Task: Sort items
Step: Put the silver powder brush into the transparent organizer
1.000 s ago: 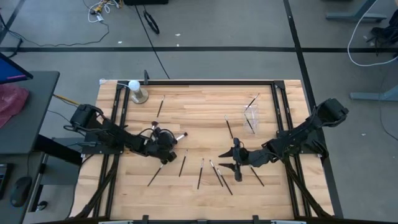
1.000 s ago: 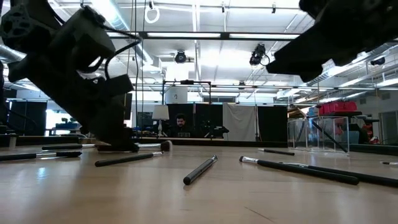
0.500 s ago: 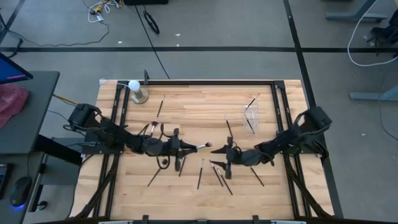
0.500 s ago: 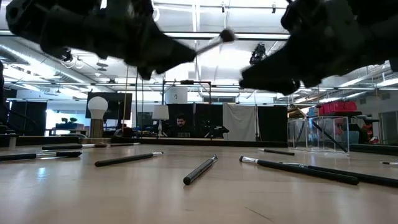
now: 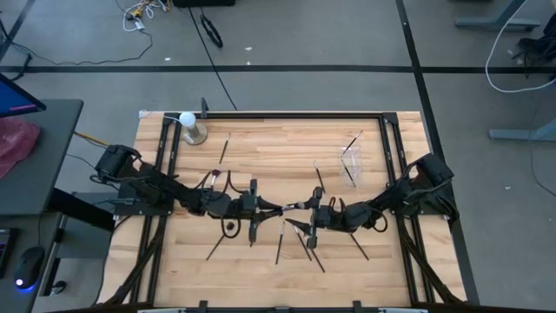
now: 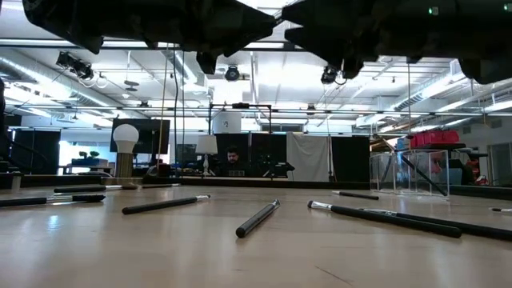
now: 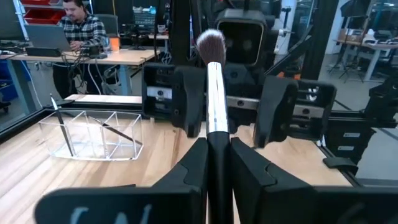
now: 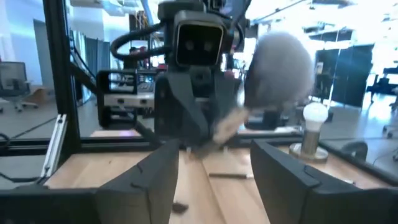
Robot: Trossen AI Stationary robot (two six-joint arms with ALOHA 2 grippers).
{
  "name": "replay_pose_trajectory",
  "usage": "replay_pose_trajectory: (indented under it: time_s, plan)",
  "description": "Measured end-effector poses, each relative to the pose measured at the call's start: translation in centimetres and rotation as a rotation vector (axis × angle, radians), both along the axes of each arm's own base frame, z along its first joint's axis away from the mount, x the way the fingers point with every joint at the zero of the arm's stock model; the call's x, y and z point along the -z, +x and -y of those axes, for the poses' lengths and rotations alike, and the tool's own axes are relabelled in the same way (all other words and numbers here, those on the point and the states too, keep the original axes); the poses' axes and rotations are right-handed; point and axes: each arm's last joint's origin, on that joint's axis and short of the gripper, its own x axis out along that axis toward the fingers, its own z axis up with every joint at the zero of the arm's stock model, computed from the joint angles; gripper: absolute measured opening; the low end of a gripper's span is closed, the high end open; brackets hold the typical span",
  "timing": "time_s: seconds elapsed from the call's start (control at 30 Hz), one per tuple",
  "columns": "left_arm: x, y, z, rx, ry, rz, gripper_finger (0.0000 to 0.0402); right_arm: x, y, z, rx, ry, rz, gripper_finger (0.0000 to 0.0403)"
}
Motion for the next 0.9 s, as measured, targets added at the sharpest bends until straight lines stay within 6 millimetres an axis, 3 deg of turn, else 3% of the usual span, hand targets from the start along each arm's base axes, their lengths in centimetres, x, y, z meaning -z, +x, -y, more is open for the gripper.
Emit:
replay_pose_trajectory:
  time_s: [0.2,0.33,0.67,0.8,0.9]
  plan:
    - [0.0,0.0,0.0,0.002,0.001,-0.004,0.0047,-1.1,0.8,-0.4,0.009,-0.037,0.036,0.0202]
    - [0.0,0.0,0.0,0.004,0.002,-0.004,0.0047,-1.3,0.9,-0.4,0.011,-0.040,0.043,0.0181]
    - [0.1,0.0,0.1,0.007,-0.001,-0.014,0.0081,-1.2,0.9,-0.6,0.004,-0.019,0.035,0.0026]
    - [0.3,0.0,0.0,-0.008,0.002,-0.034,0.0109,-1.4,0.3,-1.1,0.107,-0.038,-0.028,0.0026]
    - [0.8,0.0,-0.1,-0.035,0.020,-0.086,0.0133,-2.9,-1.0,-1.6,0.256,-0.068,-0.097,0.0035]
